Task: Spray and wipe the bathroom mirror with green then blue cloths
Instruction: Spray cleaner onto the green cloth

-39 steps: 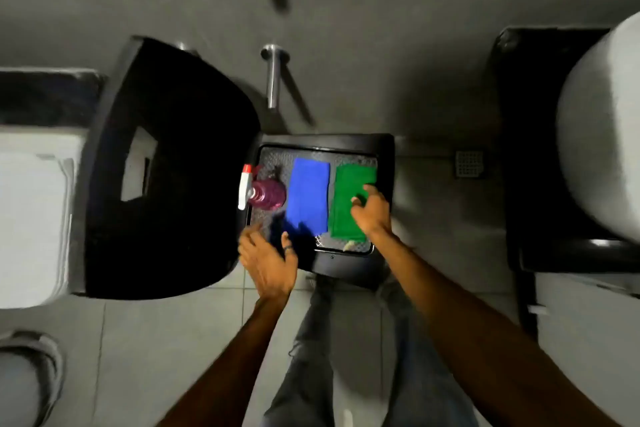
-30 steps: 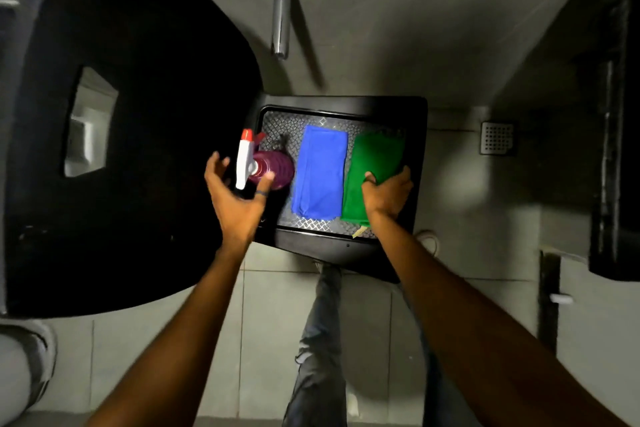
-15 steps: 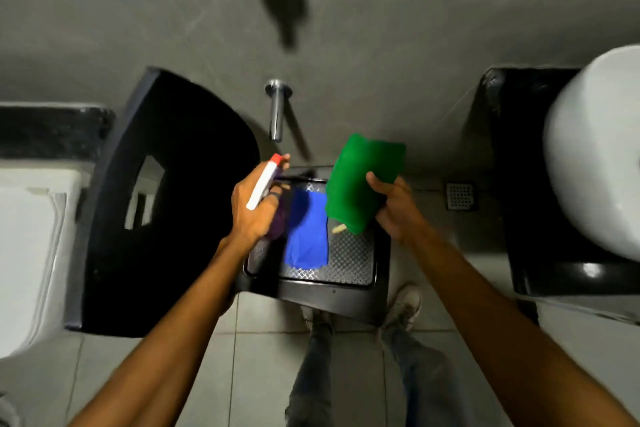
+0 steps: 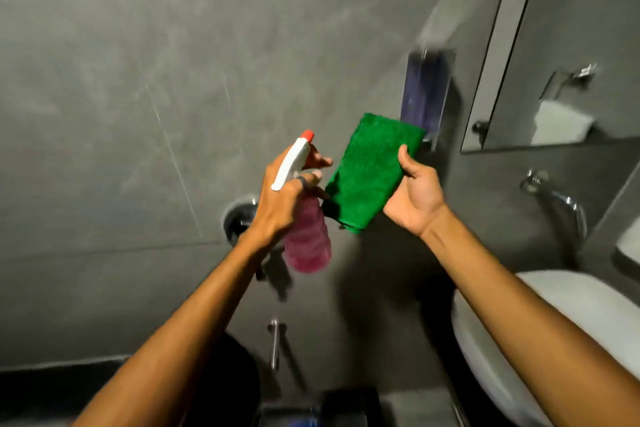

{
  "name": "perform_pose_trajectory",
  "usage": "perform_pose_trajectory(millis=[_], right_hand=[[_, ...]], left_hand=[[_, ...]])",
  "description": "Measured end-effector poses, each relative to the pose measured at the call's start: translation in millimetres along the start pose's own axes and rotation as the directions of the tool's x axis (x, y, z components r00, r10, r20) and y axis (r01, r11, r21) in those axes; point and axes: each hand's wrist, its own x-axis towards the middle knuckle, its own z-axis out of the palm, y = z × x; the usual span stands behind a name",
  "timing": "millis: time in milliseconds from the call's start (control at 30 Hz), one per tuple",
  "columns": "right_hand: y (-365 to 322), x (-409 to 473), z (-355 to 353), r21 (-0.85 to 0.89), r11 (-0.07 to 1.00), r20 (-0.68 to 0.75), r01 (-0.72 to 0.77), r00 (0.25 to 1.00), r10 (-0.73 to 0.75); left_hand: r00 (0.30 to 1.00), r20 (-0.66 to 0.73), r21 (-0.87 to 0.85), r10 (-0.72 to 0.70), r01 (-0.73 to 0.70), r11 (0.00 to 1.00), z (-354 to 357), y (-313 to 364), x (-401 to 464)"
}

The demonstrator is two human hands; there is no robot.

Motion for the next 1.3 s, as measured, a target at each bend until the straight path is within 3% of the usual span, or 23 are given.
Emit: perform_pose_trajectory(millis=[167, 333, 467, 700, 1067, 1300], right_hand=[[-104.7, 20.0, 60.7, -0.075, 0.99, 0.146, 0.121, 0.983, -0.109], [-174.0, 27.9, 105.0, -0.166, 0.971, 0.226, 0.173, 0.965, -0.133], [-203.7, 35.1, 126.6, -0.205, 0.96, 0.228, 0.193, 0.963, -0.145], [-222.6, 43.8, 127.2, -0.214, 0.955, 0.228, 0.205, 0.961, -0.155], [-227.5, 50.7, 103.8, -0.268, 0.946, 0.213, 0.18, 0.969, -0.124], [-228.3, 51.9, 104.4, -0.27, 0.945, 0.216, 0.184, 0.968, -0.127]], left_hand=[[0.999, -0.025, -0.115, 0.048, -0.051, 0.992, 16.5, 71.2, 63.7], [0.993, 0.097, -0.053, 0.062, -0.057, 0.997, 32.5, 119.3, 92.2], [0.994, 0.082, -0.033, 0.076, -0.074, 0.997, 48.6, 146.5, 109.7], [0.995, 0.057, -0.094, 0.087, -0.081, 0.992, 56.8, 161.5, 124.3], [0.963, 0.134, 0.073, -0.236, 0.227, 0.971, 53.5, 107.3, 79.0], [0.998, -0.02, -0.058, -0.057, 0.056, 0.997, 58.0, 125.1, 94.5]])
